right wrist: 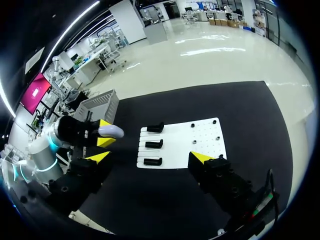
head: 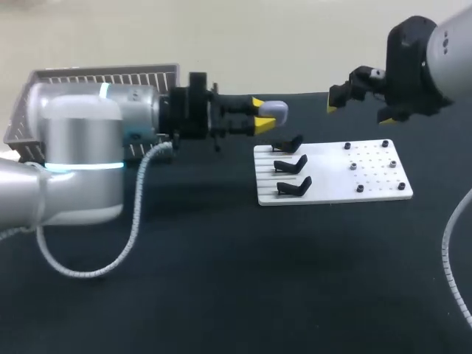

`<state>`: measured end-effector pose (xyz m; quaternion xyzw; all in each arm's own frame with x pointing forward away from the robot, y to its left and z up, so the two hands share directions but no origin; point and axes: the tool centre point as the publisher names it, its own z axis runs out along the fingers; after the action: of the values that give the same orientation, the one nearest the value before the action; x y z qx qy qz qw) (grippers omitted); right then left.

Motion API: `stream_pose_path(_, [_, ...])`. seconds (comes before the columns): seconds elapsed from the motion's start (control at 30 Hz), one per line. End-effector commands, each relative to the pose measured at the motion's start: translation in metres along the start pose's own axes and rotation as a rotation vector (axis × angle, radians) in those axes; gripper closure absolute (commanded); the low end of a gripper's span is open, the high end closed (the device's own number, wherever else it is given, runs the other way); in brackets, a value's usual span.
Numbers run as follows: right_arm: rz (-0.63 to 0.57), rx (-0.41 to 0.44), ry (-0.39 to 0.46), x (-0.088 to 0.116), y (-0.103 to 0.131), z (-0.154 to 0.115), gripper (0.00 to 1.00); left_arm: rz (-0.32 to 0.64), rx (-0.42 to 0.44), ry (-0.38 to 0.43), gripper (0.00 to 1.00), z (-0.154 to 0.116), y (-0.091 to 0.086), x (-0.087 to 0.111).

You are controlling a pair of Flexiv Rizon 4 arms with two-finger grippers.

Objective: Pick up each earbud case from the left stands, insert the matching earbuds, close the lid, and place the case in the box.

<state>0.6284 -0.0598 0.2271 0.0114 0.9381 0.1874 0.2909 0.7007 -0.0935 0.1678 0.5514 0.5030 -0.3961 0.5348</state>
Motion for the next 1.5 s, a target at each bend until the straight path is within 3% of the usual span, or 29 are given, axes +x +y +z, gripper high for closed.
stream_pose_path(0.03, [0.001,0.001,-0.156,0.003,0.000,0.001,0.00,0.020,-0.247,0.074,1.00,-0.043,0.002,-0.017])
stream_pose_path(0.5, [0.001,0.001,-0.156,0.003,0.000,0.001,0.00,0.018,-0.688,0.262,1.00,-0.179,0.082,0.022])
stream_pose_path(0.57, [0.001,0.001,-0.156,0.003,0.000,0.001,0.00,0.050,-0.745,0.364,1.00,-0.197,0.091,0.027])
stream_pose_path(0.63, [0.001,0.001,-0.156,0.003,0.000,0.001,0.00,0.033,-0.776,0.360,1.00,-0.213,0.099,0.035])
stream_pose_path(0.7, [0.001,0.001,-0.156,0.003,0.000,0.001,0.00,0.030,-0.801,0.435,1.00,-0.225,0.107,0.043])
stream_pose_path(0.83, [0.001,0.001,-0.156,0.003,0.000,0.001,0.00,-0.012,-0.805,0.471,1.00,-0.245,0.122,0.064])
stream_pose_path(0.93, [0.001,0.001,-0.156,0.003,0.000,0.001,0.00,-0.018,-0.775,0.447,1.00,-0.251,0.129,0.074])
stream_pose_path(0.97, [0.001,0.001,-0.156,0.003,0.000,0.001,0.00,-0.012,-0.740,0.443,0.97,-0.251,0.133,0.076])
stream_pose_path(1.0, [0.001,0.001,-0.156,0.003,0.000,0.001,0.00,-0.006,-0.725,0.442,0.71,-0.250,0.135,0.077])
stream_pose_path(1.03, [0.001,0.001,-0.156,0.003,0.000,0.001,0.00,-0.001,-0.707,0.451,0.16,-0.249,0.136,0.077])
stream_pose_path(1.07, [0.001,0.001,-0.156,0.003,0.000,0.001,0.00,0.006,-0.695,0.457,0.00,-0.248,0.138,0.077])
stream_pose_path(1.2, [0.001,0.001,-0.156,0.003,0.000,0.001,0.00,0.036,-0.641,0.407,0.00,-0.242,0.140,0.074])
stream_pose_path(1.5, [0.001,0.001,-0.156,0.003,0.000,0.001,0.00,0.036,-0.641,0.407,0.00,-0.242,0.140,0.074])
